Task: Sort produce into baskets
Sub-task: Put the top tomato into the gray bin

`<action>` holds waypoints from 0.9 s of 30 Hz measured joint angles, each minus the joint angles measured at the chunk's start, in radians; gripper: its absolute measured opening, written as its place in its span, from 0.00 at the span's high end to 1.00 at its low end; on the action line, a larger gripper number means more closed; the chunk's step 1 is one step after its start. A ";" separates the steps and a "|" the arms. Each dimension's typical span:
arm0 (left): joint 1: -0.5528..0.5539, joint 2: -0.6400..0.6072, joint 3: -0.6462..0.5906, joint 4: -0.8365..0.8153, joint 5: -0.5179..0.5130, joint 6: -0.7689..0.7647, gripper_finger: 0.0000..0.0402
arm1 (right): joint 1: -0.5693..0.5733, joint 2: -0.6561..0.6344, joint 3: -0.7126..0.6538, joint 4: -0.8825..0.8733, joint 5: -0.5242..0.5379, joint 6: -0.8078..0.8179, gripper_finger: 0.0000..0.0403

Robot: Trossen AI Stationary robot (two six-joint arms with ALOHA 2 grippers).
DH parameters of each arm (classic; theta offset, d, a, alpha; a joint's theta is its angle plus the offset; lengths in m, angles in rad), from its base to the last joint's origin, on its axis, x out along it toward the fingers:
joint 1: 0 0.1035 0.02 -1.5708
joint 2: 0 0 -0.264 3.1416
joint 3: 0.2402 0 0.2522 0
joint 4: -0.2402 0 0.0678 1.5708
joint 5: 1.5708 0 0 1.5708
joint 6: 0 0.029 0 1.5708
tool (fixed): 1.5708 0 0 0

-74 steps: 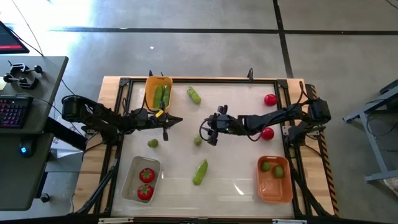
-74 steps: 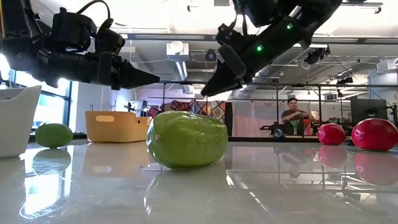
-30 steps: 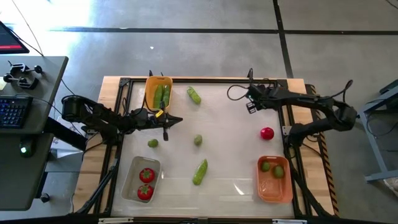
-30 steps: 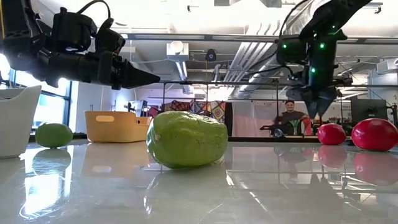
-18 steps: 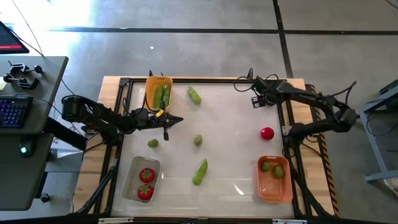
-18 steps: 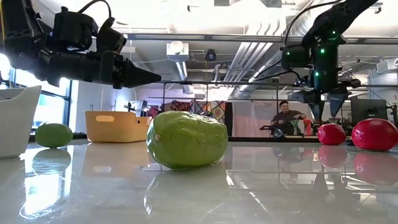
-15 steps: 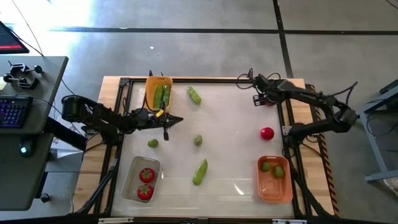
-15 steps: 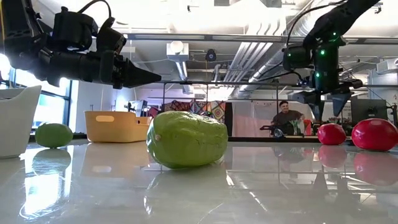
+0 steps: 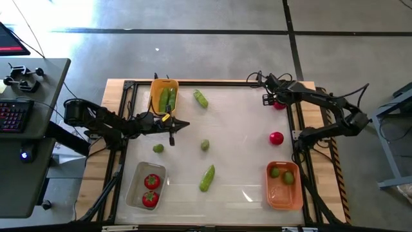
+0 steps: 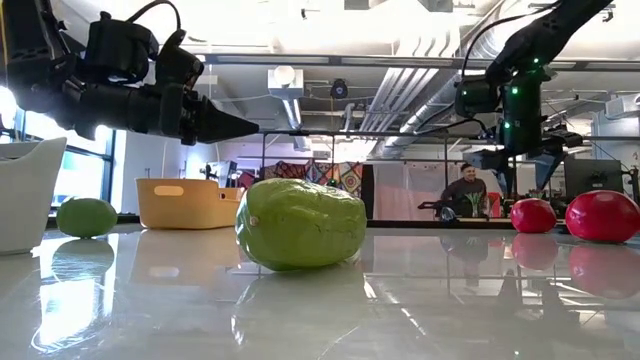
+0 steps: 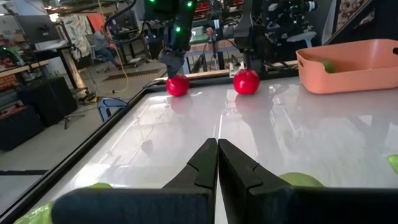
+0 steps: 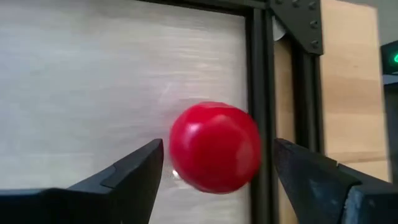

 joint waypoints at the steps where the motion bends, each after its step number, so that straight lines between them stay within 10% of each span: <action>1: 0.000 0.000 0.000 -0.001 0.000 0.000 1.00 | 0.000 0.009 0.000 0.001 -0.001 0.019 0.27; 27: 0.000 0.000 0.000 -0.005 0.000 0.000 1.00 | 0.092 0.184 0.015 -0.046 0.017 0.084 0.34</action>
